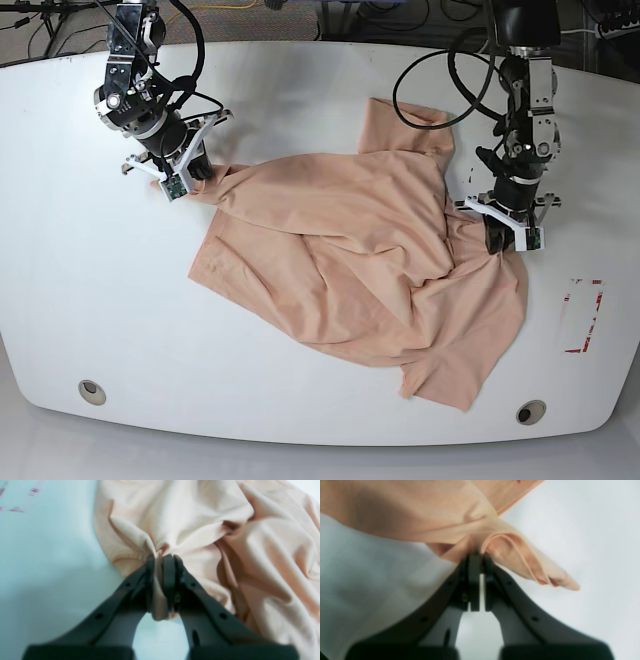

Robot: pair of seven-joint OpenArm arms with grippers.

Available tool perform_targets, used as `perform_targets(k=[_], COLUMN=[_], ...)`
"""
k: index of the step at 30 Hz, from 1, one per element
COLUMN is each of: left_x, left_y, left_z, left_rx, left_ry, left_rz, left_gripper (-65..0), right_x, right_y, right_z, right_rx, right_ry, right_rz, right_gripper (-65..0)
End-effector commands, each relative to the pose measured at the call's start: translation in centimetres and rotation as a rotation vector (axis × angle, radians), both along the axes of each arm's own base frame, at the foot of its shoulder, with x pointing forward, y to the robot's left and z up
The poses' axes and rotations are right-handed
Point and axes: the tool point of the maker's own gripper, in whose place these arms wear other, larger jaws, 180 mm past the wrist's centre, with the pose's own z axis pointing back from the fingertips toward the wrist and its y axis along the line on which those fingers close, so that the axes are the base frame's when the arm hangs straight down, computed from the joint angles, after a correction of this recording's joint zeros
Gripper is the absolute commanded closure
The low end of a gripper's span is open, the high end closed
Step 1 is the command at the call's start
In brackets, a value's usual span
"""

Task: Fold the T-shirt properly
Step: 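Pull the grasped fabric outward with the left gripper, away from the right gripper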

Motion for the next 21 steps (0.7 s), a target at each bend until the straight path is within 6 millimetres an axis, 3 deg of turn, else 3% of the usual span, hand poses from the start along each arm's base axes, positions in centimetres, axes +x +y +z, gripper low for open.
perform_targets(k=[1, 6, 14, 21], left_x=[2.1, 2.8, 2.3, -0.6], left_y=[0.7, 1.1, 1.6, 2.2], left_z=[4.8, 6.8, 6.1, 5.2], left_rx=[0.025, 0.039, 0.038, 0.029], left_ry=[-0.147, -0.189, -0.159, -0.130], left_rz=[-0.004, -0.006, 0.002, 0.047], left_gripper=[-0.7, -1.6, -4.2, -3.3], right_x=[0.7, 0.7, 0.5, 0.3], right_y=[0.0, -0.1, 0.3, 0.5], right_z=[1.2, 1.5, 1.3, 1.0], right_rx=[0.010, 0.010, 0.006, 0.015], right_ry=[-0.045, -0.051, -0.048, -0.037], right_rz=[0.003, -0.001, 0.013, 0.013], right_gripper=[-0.4, -0.3, -0.5, -0.6])
